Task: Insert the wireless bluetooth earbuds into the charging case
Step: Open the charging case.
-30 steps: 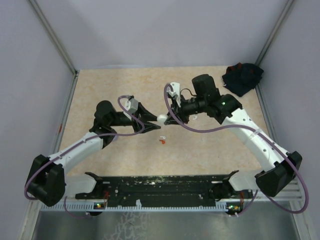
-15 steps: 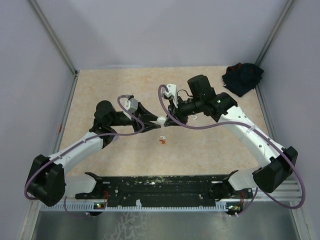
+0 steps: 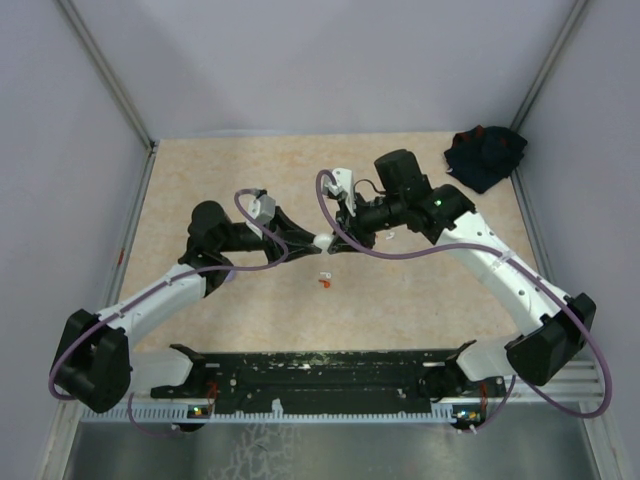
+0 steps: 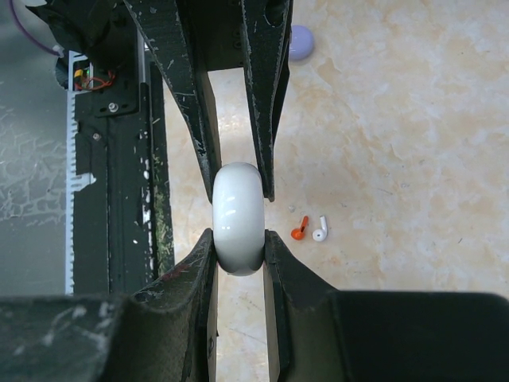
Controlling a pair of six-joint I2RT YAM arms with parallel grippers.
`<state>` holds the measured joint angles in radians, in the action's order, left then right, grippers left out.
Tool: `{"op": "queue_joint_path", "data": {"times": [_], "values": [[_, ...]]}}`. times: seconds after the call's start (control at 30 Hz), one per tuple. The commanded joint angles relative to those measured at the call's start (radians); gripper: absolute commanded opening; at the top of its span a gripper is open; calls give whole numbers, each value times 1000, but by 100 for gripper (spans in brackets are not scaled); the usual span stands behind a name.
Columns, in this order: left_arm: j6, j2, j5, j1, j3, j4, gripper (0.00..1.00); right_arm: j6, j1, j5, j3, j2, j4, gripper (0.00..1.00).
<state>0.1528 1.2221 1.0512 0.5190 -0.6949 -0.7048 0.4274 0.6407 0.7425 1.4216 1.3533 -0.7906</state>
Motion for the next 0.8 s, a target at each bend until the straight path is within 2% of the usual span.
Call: {"op": "queue_joint_path", "data": {"times": [0.0, 0.13, 0.23, 0.3, 0.4, 0.47, 0.57, 0.77], "values": [[-15, -4, 16, -2, -11, -16, 0, -4, 8, 6, 26, -31, 74, 16], [-31, -6, 10, -2, -15, 3, 0, -13, 9, -6, 16, -49, 97, 28], [-31, -6, 7, -1, -16, 5, 0, -19, 8, -10, 9, -58, 114, 30], [-15, -2, 5, -1, -18, 4, 3, -21, 9, -9, 7, -58, 117, 22], [10, 3, 5, -2, -20, -9, 19, -19, 9, -11, 8, -53, 115, 6], [16, 2, 7, -1, -20, -17, 20, -15, 8, -11, 9, -48, 111, 0], [16, -1, 7, -1, -20, -18, 22, -16, 8, -10, 8, -46, 114, 0], [25, -3, 4, -2, -19, -22, 32, -25, 9, 0, 5, -45, 127, 0]]}}
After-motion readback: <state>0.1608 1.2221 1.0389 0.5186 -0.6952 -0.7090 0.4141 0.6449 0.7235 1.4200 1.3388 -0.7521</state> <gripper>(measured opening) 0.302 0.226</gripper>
